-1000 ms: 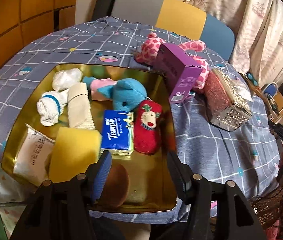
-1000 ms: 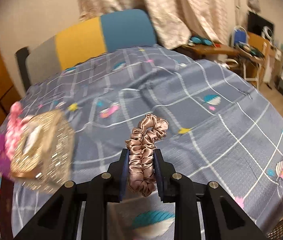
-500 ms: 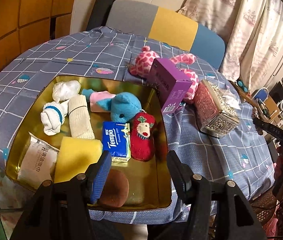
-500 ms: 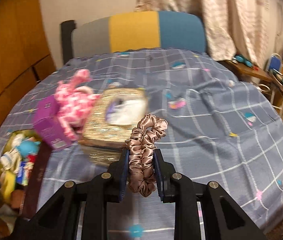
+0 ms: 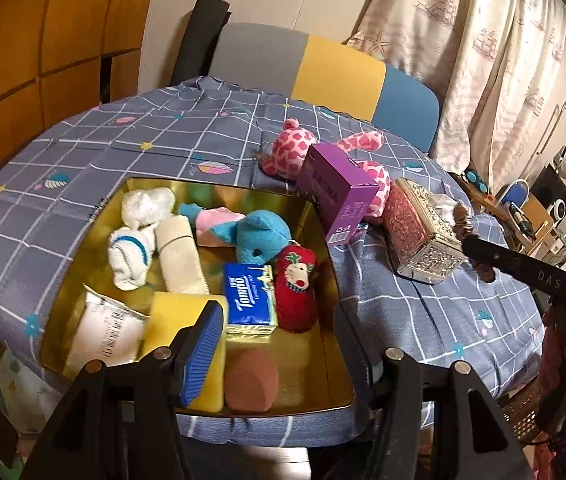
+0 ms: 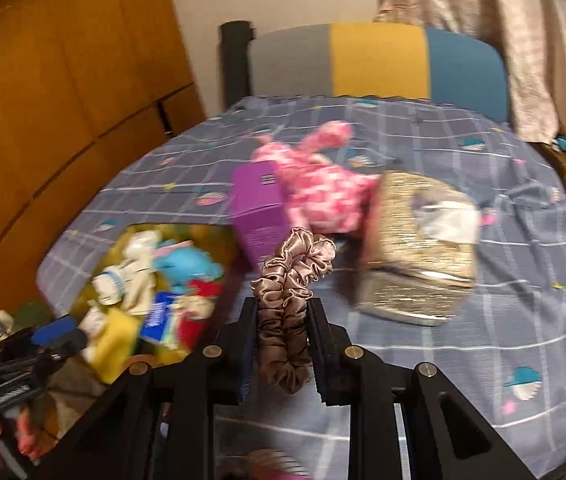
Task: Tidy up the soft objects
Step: 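Carry the scrunchie into the gold tray and open the right tool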
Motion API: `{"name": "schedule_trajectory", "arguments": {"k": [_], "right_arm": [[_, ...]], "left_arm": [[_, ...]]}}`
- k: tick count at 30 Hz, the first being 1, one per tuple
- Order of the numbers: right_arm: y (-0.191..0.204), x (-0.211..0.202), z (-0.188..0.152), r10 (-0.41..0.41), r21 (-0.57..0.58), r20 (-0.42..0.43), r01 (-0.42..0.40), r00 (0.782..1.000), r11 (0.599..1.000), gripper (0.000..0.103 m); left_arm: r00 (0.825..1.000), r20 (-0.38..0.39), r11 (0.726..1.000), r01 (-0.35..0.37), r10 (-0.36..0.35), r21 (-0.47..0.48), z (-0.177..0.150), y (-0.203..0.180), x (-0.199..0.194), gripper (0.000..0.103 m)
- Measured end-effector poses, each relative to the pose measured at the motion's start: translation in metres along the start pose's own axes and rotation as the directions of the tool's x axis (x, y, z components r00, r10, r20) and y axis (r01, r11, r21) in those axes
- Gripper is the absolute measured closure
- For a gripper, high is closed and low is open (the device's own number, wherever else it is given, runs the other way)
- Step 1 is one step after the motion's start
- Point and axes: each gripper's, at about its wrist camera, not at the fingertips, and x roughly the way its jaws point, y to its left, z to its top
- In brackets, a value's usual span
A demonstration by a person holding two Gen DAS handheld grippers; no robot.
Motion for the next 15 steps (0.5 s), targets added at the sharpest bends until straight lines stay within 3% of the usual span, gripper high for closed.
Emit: {"name": "schedule_trajectory", "arguments": {"k": [7,15], "right_arm": [[0.057,0.023,-0.013,0.104,-0.021,-0.054,-0.106,0.993,0.994,0.078],[0.096,0.050,-0.034,0.178,-0.007,-0.151,-0.181,0.972,0.983,0.078]], "left_arm": [[0.996,0.030,0.997,-0.080,0.079,0.021,-0.001,0.011,-0.014,0.045],[0.968,0.098,0.973,-0.232,0.231,0.009,-0.002,0.023,-0.028,0.045]]}}
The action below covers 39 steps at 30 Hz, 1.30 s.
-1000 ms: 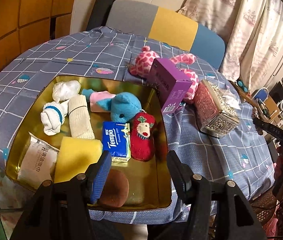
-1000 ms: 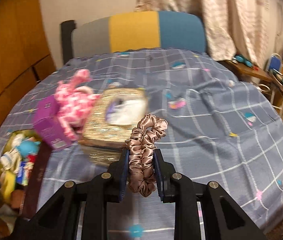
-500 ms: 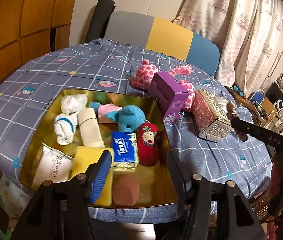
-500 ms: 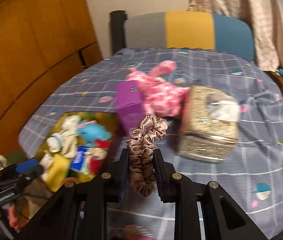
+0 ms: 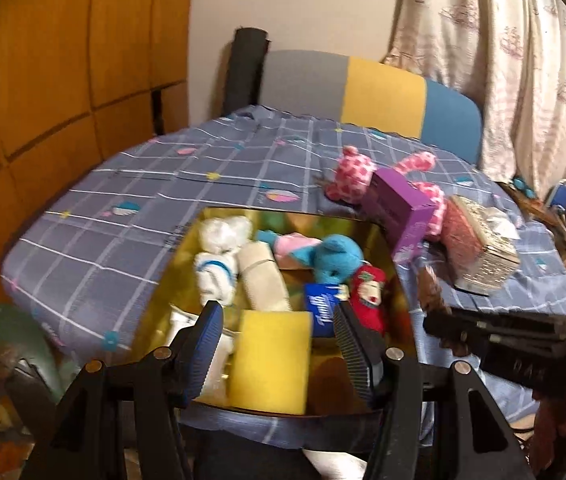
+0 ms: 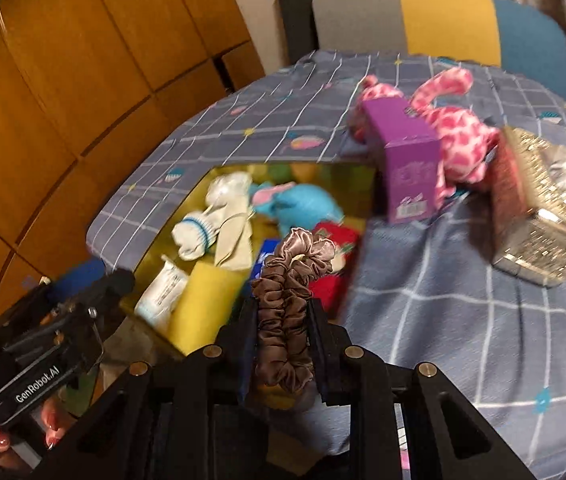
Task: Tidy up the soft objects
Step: 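Carry the scrunchie into the gold tray and open the right tool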
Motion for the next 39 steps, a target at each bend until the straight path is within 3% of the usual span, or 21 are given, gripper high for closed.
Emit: {"name": "schedule_trajectory", "arguments": {"k": [8,17,21,24,36,39], "right_arm": [[0.011,0.021,-0.006,-0.014,0.006,-0.065,0.014,0.998,1.000,0.076],[0.016,0.051,-0.007,-0.049,0.013,-0.119,0.051,0.992,0.999,0.076],[0.013,0.054,-0.006,-0.081,0.020,-0.113,0.084,0.990,0.996,0.075],[0.012,0.052,-0.005,-0.088,0.022,-0.093,0.090,0.992,0.996,0.068],[-0.007,0.034,0.001,-0.114,0.100,-0.045,0.118,0.993,0.988,0.068],[-0.009,0.033,0.000,-0.122,0.103,-0.047,0.127,0.991,0.987,0.063]], "left_arm": [[0.999,0.021,0.999,-0.043,0.043,-0.017,-0.002,0.011,-0.004,0.045],[0.994,-0.018,0.994,-0.110,0.110,-0.022,-0.001,0.014,0.000,0.045],[0.994,-0.015,0.993,-0.107,0.107,-0.040,0.000,0.019,-0.002,0.045],[0.994,-0.015,0.993,-0.107,0.106,-0.048,0.000,0.021,-0.002,0.045],[0.988,-0.032,0.985,-0.153,0.151,-0.075,0.001,0.028,0.002,0.045],[0.987,-0.046,0.984,-0.159,0.155,-0.086,0.001,0.029,0.003,0.045]]}}
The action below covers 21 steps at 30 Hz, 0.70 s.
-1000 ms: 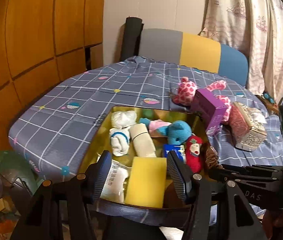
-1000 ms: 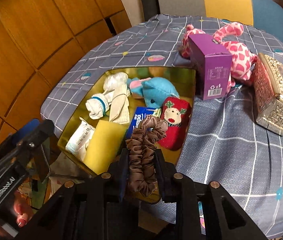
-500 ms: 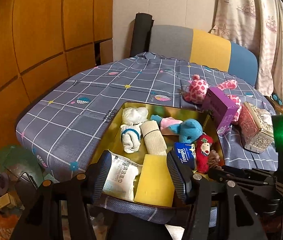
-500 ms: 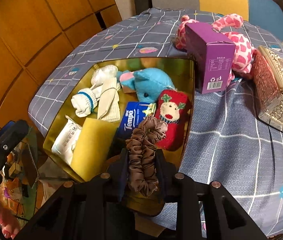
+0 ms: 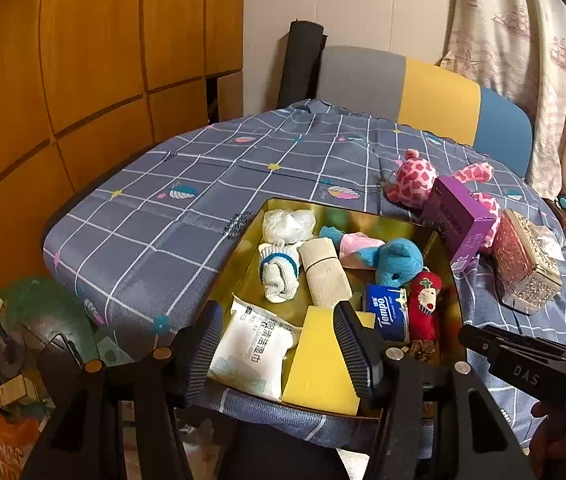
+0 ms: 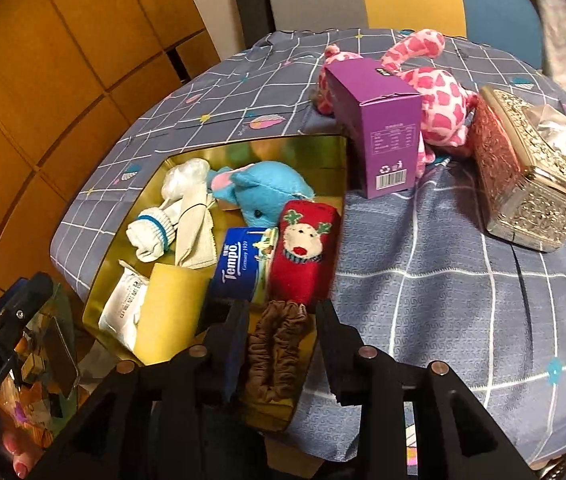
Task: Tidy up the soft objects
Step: 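Carry the scrunchie into the gold tray and open the right tool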
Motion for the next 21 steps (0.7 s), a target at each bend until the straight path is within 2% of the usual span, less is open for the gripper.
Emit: {"name": "schedule_trajectory", "arguments": {"k": [5,14,21], "right_arm": [[0.002,-0.003,0.000,-0.005,-0.012,0.004,0.005,1.000,1.000,0.061],[0.013,-0.011,0.005,-0.021,-0.041,0.032,0.022,0.999,0.999,0.043],[0.025,-0.027,0.014,-0.049,-0.076,0.092,0.056,0.994,0.996,0.015]], "left_arm": [[1.000,-0.024,1.000,-0.018,0.018,0.014,0.000,-0.003,0.003,0.045],[0.999,-0.031,0.999,-0.029,0.030,0.031,0.001,-0.008,0.000,0.045],[0.997,-0.074,0.999,-0.028,0.030,0.020,0.003,-0.007,0.002,0.045]]}}
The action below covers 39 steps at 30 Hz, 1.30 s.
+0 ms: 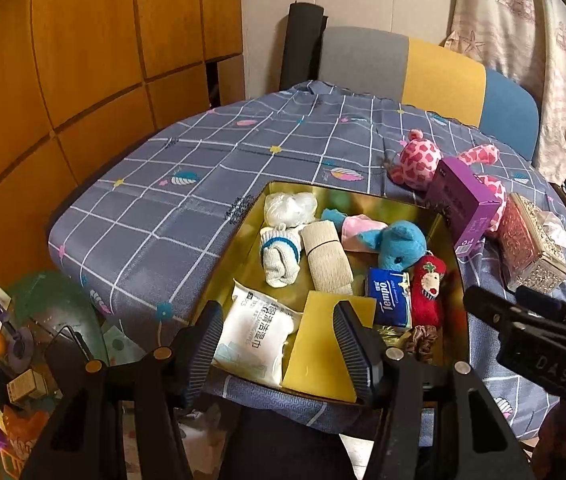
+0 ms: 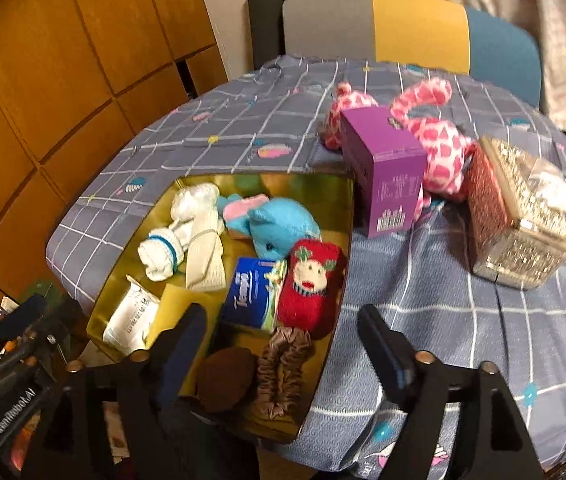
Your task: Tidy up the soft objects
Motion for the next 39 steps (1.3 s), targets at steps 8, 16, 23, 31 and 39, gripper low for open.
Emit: {"name": "schedule_trajectory", "arguments": {"k": [8,16,23,31,39], "right_arm": [[0.008,-0.010,0.013,-0.050,0.016,0.026,0.049,0.998,0.999,0.000],[0.008,-0.017,0.021,-0.157,0.043,0.045,0.155,0.987,0.987,0.000],[0.009,-0.025,0.021,-0.184,0.059,0.068,0.180,0.981,0.982,0.000],[0.010,-0.023,0.017,-0.180,0.063,0.055,0.176,0.982,0.982,0.000],[0.011,-0.019,0.013,-0.189,0.050,0.039,0.187,0.981,0.981,0.000]], "left_arm": [[0.998,-0.036,0.999,-0.048,0.047,-0.023,0.003,0.006,0.002,0.045],[0.996,-0.043,0.996,-0.082,0.081,-0.022,0.006,0.008,0.001,0.045],[0.997,-0.035,0.997,-0.074,0.073,-0.007,0.010,0.002,-0.003,0.045],[0.997,-0.036,0.997,-0.075,0.074,-0.012,0.011,0.003,-0.003,0.045],[0.997,-0.045,0.998,-0.064,0.063,-0.012,0.011,0.003,-0.004,0.045]]}}
